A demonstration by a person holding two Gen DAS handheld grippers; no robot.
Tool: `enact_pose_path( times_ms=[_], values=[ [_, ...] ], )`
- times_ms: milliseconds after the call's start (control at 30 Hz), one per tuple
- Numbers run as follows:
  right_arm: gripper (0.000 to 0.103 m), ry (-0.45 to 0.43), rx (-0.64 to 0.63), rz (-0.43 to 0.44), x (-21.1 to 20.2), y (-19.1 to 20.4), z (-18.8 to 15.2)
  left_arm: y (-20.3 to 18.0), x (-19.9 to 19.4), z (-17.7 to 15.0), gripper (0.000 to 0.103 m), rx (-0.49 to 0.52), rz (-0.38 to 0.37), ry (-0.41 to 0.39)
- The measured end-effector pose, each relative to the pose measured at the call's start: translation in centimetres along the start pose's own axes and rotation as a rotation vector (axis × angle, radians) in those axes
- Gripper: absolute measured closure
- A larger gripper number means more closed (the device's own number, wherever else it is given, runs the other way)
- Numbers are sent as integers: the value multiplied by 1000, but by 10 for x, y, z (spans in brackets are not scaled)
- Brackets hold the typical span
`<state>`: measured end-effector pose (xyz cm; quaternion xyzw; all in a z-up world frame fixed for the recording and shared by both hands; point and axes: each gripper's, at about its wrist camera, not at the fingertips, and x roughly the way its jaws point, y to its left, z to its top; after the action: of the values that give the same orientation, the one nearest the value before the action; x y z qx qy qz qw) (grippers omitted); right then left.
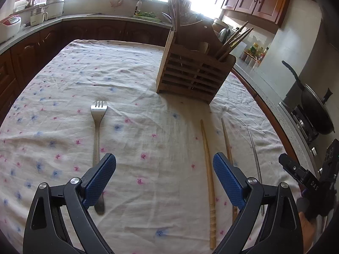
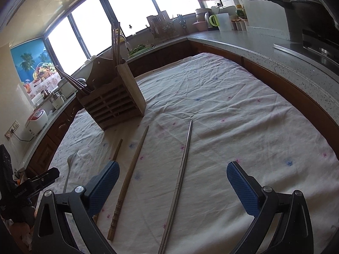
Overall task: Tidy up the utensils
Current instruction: 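Move both tools back down to the last chopsticks on the cloth, then close the left tool on a wooden chopstick while the right tool grasps a metal chopstick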
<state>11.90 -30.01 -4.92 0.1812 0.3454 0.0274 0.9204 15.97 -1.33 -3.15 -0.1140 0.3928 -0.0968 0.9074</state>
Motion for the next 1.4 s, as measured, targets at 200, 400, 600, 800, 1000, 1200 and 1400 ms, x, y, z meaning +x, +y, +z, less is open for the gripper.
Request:
enact_pose_path(
  times_ms=[200, 400, 600, 800, 1000, 1200, 1400],
  values=[
    [1, 15, -9, -8, 9, -1, 3, -9, 17, 2, 8, 28, -9, 56],
    [4, 24, -43, -29, 25, 0, 17, -31, 36, 15, 8, 110, 0, 85],
    [30, 88, -60, -67, 55, -1, 31, -50, 67, 29, 21, 160, -28, 137],
    [57, 154, -72, -109, 86, -5, 44, -60, 101, 43, 42, 167, -74, 217],
    [65, 191, -135, -144, 110, 1, 51, -74, 125, 47, 50, 233, -53, 245],
    [96, 188, -198, -173, 116, 9, 49, -94, 130, 41, 91, 381, 26, 212],
    [98, 191, -125, -112, 109, 5, 52, -87, 127, 45, 98, 352, -11, 219]
  ],
)
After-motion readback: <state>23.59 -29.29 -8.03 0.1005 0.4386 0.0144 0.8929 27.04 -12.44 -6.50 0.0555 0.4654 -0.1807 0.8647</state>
